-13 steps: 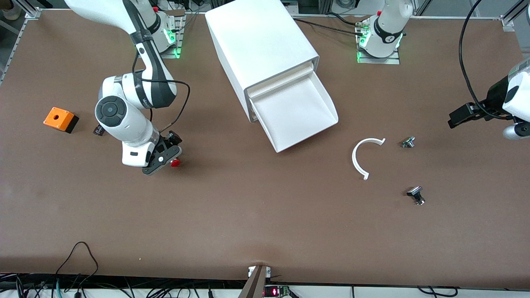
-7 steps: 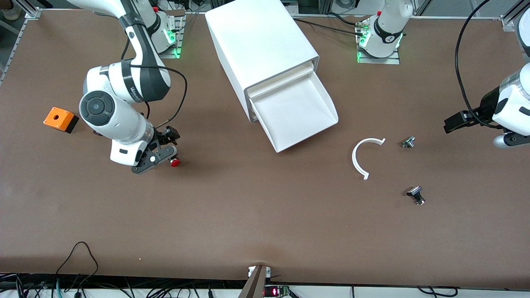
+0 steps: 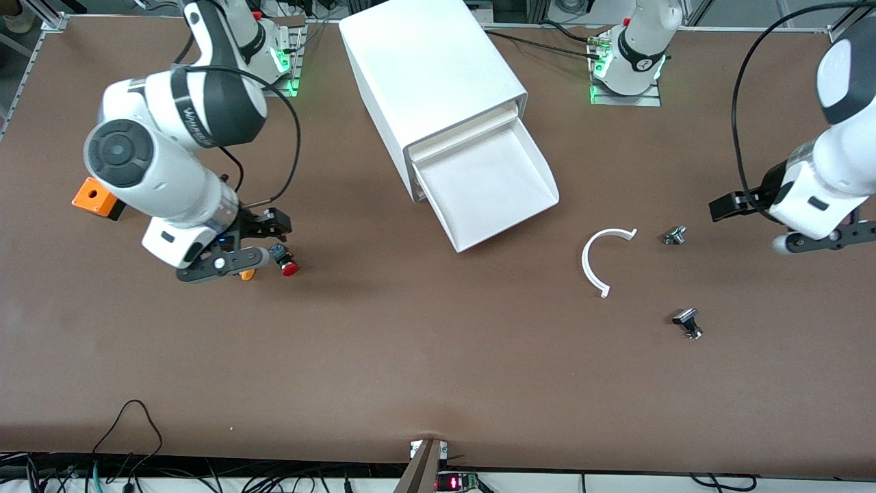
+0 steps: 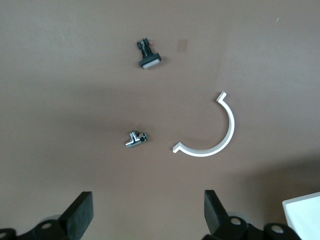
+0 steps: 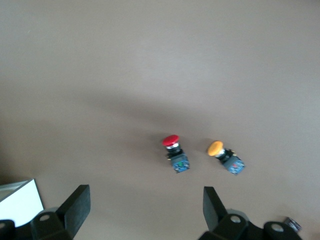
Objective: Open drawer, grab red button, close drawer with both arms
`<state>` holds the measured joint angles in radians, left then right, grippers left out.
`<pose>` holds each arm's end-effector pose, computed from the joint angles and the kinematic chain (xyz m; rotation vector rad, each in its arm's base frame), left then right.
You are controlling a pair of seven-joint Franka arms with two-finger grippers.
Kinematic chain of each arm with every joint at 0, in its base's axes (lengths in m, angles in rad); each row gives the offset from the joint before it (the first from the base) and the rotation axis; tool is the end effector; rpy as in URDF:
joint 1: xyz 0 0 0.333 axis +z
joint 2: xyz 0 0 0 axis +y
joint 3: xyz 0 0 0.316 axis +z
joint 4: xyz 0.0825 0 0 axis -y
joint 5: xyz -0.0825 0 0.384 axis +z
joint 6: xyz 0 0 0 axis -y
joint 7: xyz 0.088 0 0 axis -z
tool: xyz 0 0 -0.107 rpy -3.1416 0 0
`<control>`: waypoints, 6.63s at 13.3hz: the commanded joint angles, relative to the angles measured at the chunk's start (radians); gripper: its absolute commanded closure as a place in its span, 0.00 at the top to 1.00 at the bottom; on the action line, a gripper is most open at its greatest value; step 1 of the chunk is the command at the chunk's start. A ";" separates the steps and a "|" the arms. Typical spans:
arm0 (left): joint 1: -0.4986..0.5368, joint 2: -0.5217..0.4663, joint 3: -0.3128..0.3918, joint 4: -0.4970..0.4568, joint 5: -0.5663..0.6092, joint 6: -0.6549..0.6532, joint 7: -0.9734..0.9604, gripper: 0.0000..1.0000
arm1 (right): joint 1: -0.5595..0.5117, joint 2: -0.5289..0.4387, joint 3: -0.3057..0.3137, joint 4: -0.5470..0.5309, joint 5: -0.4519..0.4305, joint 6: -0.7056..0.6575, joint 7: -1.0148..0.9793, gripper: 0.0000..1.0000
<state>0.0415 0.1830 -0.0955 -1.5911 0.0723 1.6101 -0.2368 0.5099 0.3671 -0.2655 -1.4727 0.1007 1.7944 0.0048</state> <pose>0.6004 -0.0209 0.5126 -3.0436 -0.2658 0.2350 0.6359 0.1925 0.4718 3.1194 0.3619 -0.0512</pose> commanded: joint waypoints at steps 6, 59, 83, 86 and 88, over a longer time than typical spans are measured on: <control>-0.047 0.079 -0.004 -0.072 -0.131 0.143 -0.001 0.97 | -0.298 -0.094 0.054 0.017 -0.006 -0.075 -0.002 1.00; -0.305 0.153 -0.418 -0.515 -0.336 0.547 -0.802 0.99 | -0.430 -0.274 0.132 -0.093 -0.105 -0.141 -0.131 1.00; -0.105 -0.037 0.091 -0.017 -0.091 0.016 0.132 0.99 | -0.432 -0.267 0.132 -0.092 -0.119 -0.139 -0.132 1.00; -0.086 -0.040 0.092 0.005 -0.091 0.005 0.133 0.99 | -0.430 -0.267 0.134 -0.093 -0.112 -0.142 -0.128 1.00; -0.069 -0.045 0.091 0.005 -0.091 0.005 0.136 0.99 | -0.427 -0.267 0.134 -0.093 -0.105 -0.136 -0.112 1.00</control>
<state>-0.0443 0.1457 -0.0002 -1.6003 -0.0388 1.6380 -0.1279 0.0885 0.0992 -0.1369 -1.5728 -0.0229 1.6623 -0.1079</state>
